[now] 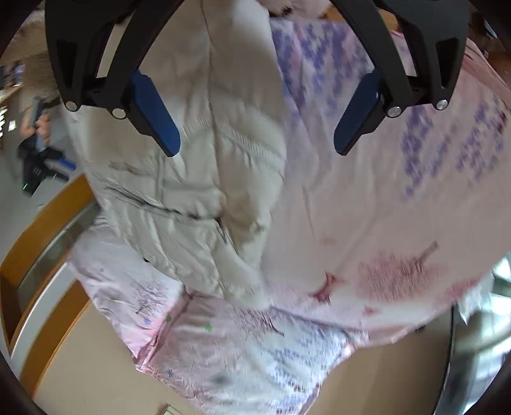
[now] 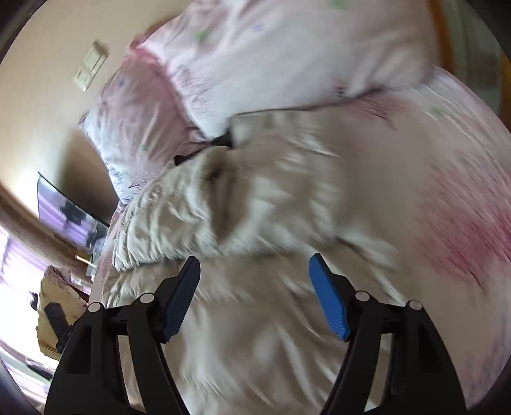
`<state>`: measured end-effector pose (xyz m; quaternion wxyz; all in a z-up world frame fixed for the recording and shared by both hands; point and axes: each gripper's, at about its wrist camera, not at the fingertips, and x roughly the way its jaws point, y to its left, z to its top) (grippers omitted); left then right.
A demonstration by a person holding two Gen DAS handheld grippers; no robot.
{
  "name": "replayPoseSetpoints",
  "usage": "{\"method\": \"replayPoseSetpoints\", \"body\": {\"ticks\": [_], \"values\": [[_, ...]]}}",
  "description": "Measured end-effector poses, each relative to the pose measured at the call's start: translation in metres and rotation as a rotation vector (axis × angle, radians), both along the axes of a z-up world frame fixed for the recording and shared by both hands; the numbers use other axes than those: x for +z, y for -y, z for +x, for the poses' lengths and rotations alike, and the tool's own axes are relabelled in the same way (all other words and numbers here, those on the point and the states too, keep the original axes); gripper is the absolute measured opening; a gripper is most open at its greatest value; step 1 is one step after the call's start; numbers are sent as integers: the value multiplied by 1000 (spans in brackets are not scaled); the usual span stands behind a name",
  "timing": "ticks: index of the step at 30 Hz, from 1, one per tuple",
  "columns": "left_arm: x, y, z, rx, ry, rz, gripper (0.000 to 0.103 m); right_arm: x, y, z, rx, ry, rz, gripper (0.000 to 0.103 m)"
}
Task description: Fold large clothes
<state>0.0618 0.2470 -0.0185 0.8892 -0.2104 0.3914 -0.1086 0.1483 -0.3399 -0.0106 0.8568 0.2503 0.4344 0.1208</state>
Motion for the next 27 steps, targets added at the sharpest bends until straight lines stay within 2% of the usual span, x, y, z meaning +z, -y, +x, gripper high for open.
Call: {"method": "replayPoseSetpoints", "body": {"ticks": [3,6,10,13,16,18,21,27], "values": [[-6,-3,-12,-21,-21,-47,92,-20,42,-36,-74,-62,37,72],[-13,-6,-24,-42,-47,-110,83,-42,69,-67,-109,-106,131,72],[-25,-4,-36,-49,-79,-199,80,-66,76,-90,-134,-136,180,72],[-29,0,-47,-56,-73,-231,79,-80,76,-96,-110,-163,252,71],[-30,3,-55,-74,-77,-291,79,-86,77,-104,-71,-156,319,67],[-32,8,-59,-93,-82,-324,76,-89,76,-106,-52,-150,349,58],[-32,14,-65,-108,-83,-323,73,-94,74,-111,-24,-139,408,50],[-36,21,-68,-115,-111,-306,63,-93,64,-112,4,-129,420,49]]}}
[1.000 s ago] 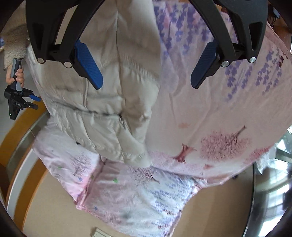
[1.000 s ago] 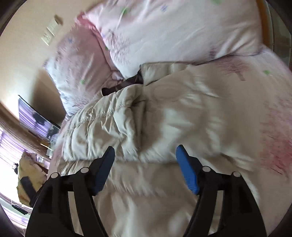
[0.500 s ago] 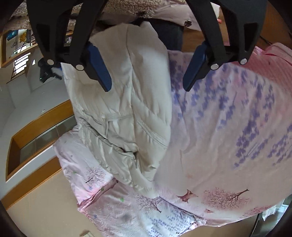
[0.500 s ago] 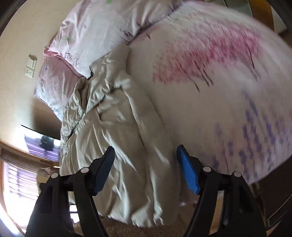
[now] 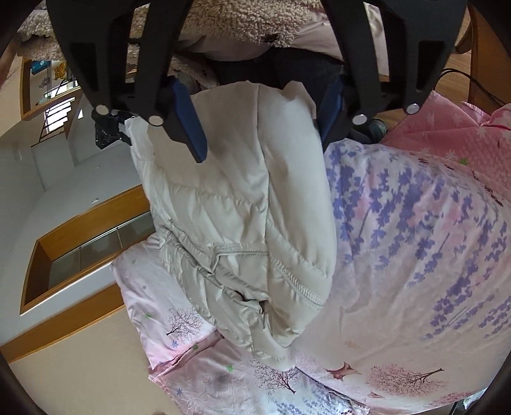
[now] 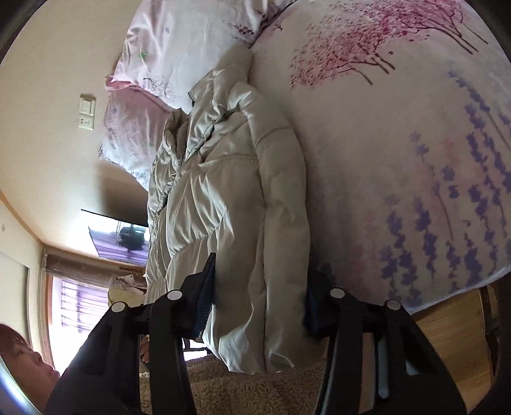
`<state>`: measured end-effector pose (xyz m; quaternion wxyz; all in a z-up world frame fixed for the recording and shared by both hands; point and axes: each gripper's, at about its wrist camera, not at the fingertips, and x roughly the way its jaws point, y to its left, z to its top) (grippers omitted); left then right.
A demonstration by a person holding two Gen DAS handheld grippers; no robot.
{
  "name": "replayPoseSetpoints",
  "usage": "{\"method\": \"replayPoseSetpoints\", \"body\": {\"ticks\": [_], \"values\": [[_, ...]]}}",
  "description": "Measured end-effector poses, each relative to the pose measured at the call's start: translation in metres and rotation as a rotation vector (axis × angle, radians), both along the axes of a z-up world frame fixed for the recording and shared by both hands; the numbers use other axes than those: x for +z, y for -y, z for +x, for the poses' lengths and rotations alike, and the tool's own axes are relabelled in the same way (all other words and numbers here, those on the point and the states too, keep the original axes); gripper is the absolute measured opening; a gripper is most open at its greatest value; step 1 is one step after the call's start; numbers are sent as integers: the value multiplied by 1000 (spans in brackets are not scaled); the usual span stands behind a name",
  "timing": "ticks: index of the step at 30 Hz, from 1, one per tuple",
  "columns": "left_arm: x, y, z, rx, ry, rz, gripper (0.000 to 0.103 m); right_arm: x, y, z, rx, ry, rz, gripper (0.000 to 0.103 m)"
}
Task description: Fold large clothes
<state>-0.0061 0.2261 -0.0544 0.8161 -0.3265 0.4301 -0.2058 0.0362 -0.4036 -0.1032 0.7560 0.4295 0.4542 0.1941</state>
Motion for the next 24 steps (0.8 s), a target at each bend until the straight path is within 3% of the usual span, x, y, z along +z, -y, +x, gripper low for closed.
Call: {"method": "replayPoseSetpoints", "body": {"ticks": [3,4,5,6,8,12,20,24], "values": [[0,2,0,16,-7,21,55,-4,-4,-2,9,1,12,49],[0,2,0,23,-12,32,46,-3,-6,-2,11,6,11,48],[-1,2,-1,33,-23,47,31,-2,-8,-2,12,12,4,40],[-1,1,-2,35,-25,41,27,0,-10,-3,15,19,-2,31],[3,0,-4,41,-8,30,17,8,-14,-5,6,46,-21,23],[21,-2,-6,45,61,43,12,30,-20,-6,-8,122,-29,17],[72,-22,-5,103,228,29,8,88,-51,-11,-2,305,-87,14],[93,-26,10,113,280,20,8,112,-52,1,-53,376,-61,13]]}}
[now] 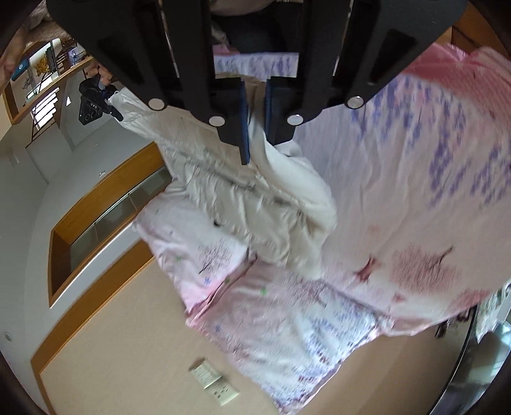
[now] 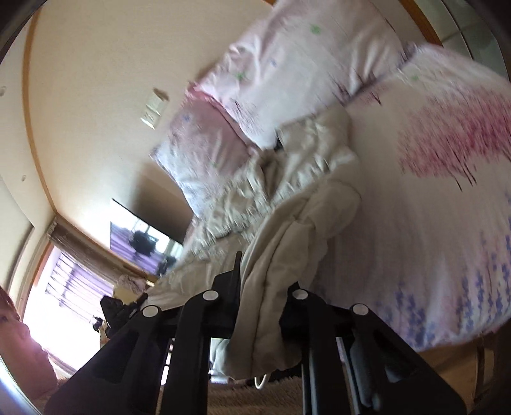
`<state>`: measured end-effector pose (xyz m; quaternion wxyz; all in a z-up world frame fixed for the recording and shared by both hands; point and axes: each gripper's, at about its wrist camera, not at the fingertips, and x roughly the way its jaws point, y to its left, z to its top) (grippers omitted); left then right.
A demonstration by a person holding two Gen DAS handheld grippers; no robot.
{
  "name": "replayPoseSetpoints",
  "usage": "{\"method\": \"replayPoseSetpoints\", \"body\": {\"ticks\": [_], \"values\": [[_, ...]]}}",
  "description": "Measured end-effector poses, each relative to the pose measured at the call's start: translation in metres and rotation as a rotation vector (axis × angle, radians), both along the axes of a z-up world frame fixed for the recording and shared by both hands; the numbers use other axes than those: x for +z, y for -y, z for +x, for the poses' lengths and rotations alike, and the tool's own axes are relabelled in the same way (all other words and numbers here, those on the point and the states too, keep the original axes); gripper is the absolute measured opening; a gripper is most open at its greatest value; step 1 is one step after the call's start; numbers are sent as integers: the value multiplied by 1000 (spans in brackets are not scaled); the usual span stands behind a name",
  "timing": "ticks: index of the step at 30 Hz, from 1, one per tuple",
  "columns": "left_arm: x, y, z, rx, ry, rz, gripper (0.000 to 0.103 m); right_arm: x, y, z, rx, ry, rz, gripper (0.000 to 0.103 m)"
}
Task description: Fold large clothes
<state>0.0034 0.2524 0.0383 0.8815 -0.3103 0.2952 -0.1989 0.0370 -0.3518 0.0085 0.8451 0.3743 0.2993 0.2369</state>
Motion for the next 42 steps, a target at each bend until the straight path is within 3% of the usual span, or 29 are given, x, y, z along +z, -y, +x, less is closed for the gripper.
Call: {"method": "replayPoseSetpoints", "body": {"ticks": [7,12,15,19,21,26,29,33,37,39,42], "values": [[48,-3,49,38,111,-4,7,44,8,48,-65,94,58,13],[80,2,104,90,151,46,7,72,7,94,-107,136,52,13],[99,8,147,107,143,81,7,85,9,134,-135,121,48,13],[109,18,214,131,107,149,7,85,12,207,-219,28,23,13],[103,22,244,141,68,171,7,73,13,243,-267,-45,9,13],[49,22,331,194,-151,195,7,16,13,322,-380,-298,-29,13],[15,20,365,208,-270,203,7,-8,12,346,-410,-401,-38,13],[-4,24,388,203,-339,227,7,-24,15,357,-456,-482,-18,15],[-16,25,400,200,-386,217,8,-34,24,360,-461,-510,78,38],[-20,24,401,199,-394,195,11,-35,33,356,-445,-453,151,60],[-22,19,400,187,-386,145,16,-29,48,346,-432,-373,203,69]]}}
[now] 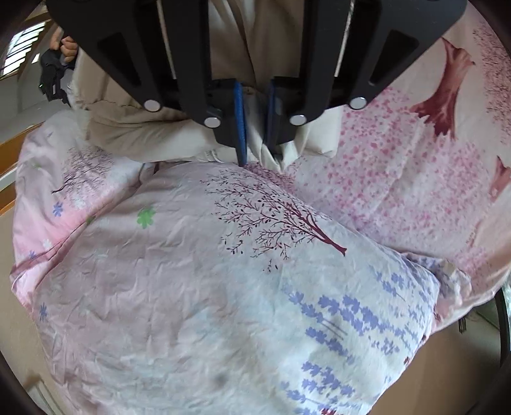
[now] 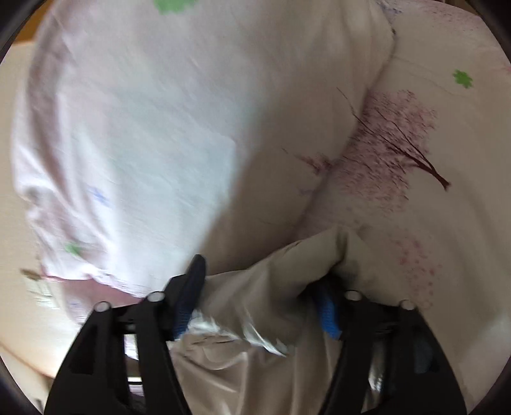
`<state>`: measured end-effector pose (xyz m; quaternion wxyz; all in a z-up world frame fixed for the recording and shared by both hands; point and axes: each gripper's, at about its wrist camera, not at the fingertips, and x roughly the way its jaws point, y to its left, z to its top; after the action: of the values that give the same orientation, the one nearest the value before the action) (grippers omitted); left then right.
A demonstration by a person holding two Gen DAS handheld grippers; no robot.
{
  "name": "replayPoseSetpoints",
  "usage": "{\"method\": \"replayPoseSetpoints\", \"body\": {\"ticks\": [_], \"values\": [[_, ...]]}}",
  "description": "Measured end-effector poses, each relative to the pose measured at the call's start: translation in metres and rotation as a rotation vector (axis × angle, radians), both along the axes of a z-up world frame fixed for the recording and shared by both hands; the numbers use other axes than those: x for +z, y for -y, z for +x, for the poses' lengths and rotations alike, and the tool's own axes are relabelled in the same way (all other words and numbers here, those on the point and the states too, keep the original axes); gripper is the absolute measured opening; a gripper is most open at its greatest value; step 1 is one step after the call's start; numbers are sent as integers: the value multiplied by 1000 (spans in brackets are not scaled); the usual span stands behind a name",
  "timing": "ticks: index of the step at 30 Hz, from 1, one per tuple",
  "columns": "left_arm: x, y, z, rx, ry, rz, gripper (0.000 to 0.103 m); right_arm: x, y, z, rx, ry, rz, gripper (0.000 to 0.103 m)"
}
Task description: Fold large clothes
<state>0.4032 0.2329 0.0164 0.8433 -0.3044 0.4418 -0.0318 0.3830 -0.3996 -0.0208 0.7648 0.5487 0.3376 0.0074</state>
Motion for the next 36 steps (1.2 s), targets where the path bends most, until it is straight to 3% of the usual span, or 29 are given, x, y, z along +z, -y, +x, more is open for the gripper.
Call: {"method": "replayPoseSetpoints", "body": {"ticks": [4,6,7,8,10,12,15,19,23,31,36], "values": [[4,-12,-10,-10,23,-89,32,16,13,-22,-13,68,-71,70],[14,-18,-22,-4,63,-93,51,30,16,-37,-32,110,-168,70],[26,-19,-35,5,117,-53,72,37,14,-42,-33,134,-224,70],[36,-18,-45,6,155,-9,75,45,9,-49,-13,159,-302,69],[58,-2,-69,-45,233,105,75,53,-13,-57,97,173,-436,51],[73,19,-93,-103,303,199,75,54,-46,-55,208,177,-491,35],[76,63,-119,-216,365,317,75,46,-79,-64,329,155,-591,30],[52,110,-110,-306,283,394,72,29,-96,-54,373,52,-650,30],[24,114,-89,-285,173,389,64,16,-101,-39,368,-34,-670,30],[2,98,-55,-203,92,387,63,-2,-110,-14,376,-169,-696,27],[-2,87,-45,-146,41,371,63,2,-97,-16,335,-204,-706,16]]}}
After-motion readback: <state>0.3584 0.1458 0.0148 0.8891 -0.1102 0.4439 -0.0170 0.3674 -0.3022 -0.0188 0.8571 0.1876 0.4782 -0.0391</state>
